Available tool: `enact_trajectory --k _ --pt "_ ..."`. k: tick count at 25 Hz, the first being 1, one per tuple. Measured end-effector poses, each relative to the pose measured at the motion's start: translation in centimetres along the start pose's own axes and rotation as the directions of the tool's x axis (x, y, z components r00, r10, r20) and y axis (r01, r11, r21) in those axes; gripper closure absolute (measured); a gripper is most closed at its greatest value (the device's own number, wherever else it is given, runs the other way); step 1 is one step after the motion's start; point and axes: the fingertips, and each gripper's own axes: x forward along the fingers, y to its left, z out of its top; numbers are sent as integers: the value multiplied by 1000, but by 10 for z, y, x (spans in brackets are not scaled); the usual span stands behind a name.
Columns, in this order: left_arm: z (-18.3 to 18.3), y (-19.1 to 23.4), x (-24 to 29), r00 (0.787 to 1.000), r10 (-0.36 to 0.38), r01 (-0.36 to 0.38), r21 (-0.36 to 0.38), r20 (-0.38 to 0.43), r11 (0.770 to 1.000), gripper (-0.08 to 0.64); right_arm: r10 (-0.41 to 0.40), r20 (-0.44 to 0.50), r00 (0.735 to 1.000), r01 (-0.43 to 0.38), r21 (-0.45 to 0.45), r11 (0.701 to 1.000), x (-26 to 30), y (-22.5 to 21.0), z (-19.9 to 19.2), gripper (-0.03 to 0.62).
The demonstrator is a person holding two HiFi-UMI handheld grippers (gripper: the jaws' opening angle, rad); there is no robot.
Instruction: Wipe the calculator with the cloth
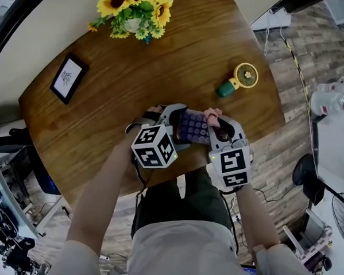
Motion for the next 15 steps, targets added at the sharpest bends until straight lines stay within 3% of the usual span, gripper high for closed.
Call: enact_trajectory --k 4,10,15 --pt "0 0 0 1000 0 0 -1 2 1000 84 68 -1 998 -68 -55 996 -8 21 -7 543" --pt "0 1 -1 1000 3 -3 -7 5 1000 87 139 -46 989 -137 42 990 -27 46 -28 545" --pt "0 4 -3 1000 -2 2 -6 10 1000 150 205 -78 976 -197 95 976 -42 55 -45 546"
